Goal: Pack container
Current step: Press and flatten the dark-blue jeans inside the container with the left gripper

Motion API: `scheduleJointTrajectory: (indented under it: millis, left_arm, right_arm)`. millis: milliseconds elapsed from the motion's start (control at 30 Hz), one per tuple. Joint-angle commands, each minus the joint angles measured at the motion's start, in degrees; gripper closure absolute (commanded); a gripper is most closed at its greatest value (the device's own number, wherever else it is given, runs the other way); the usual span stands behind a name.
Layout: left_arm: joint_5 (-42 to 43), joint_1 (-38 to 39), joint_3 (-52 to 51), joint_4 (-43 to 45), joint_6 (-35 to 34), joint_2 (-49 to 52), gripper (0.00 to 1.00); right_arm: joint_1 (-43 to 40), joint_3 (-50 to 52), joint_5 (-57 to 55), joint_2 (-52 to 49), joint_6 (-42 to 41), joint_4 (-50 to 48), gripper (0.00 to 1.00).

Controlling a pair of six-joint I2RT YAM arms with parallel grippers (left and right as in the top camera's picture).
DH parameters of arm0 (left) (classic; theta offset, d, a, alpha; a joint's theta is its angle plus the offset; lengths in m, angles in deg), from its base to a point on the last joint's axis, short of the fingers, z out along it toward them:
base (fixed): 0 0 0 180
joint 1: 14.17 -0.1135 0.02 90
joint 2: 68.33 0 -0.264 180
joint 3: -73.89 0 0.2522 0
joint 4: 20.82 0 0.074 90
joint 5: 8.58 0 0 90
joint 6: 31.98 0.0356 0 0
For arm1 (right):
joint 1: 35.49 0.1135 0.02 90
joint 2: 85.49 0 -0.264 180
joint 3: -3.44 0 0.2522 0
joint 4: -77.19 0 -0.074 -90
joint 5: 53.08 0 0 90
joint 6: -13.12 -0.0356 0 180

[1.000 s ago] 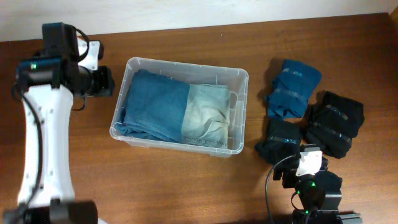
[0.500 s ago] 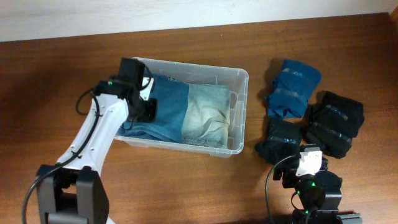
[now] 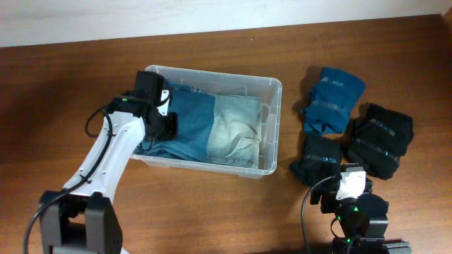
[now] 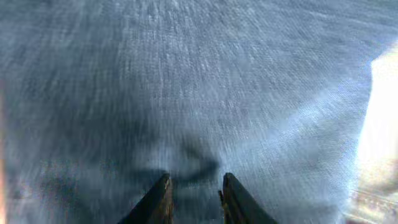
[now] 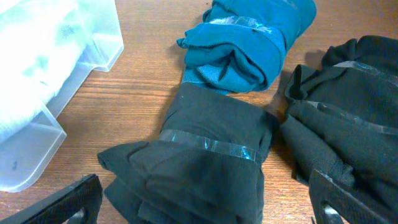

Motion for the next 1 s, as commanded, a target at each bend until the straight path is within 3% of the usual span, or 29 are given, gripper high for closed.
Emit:
scheduleJointTrajectory:
  millis: [0, 200, 400, 667, 833, 967]
  left_arm:
    - [0.8, -0.4, 8.1, -2.1, 0.3, -3.0, 0.69]
    - [-2.4, -0.4, 11.7, 4.2, 4.2, -3.8, 0.65]
    - [-2.1, 0.0, 9.7, 9.2, 4.3, 4.7, 0.65]
    - [-1.7, 1.1, 9.6, 7.2, 3.8, 19.2, 0.65]
    - [-0.4, 1.0, 12.9, 2.9, 2.4, 17.8, 0.65]
    - [-0.4, 1.0, 23.5, -7.4, 2.0, 13.3, 0.65]
  right_arm:
    - [-0.4, 0.3, 0.5, 0.5, 0.4, 0.0, 0.02]
    - [-0.4, 0.3, 0.5, 0.5, 0.4, 0.0, 0.02]
    - [-0.4, 0.3, 0.5, 0.5, 0.4, 0.0, 0.02]
    - [-0.4, 0.3, 0.5, 0.5, 0.4, 0.0, 0.01]
    - [-0.4, 0.3, 0.5, 0.5, 0.4, 0.0, 0.01]
    - [-0.4, 0.3, 0.5, 0.5, 0.4, 0.0, 0.02]
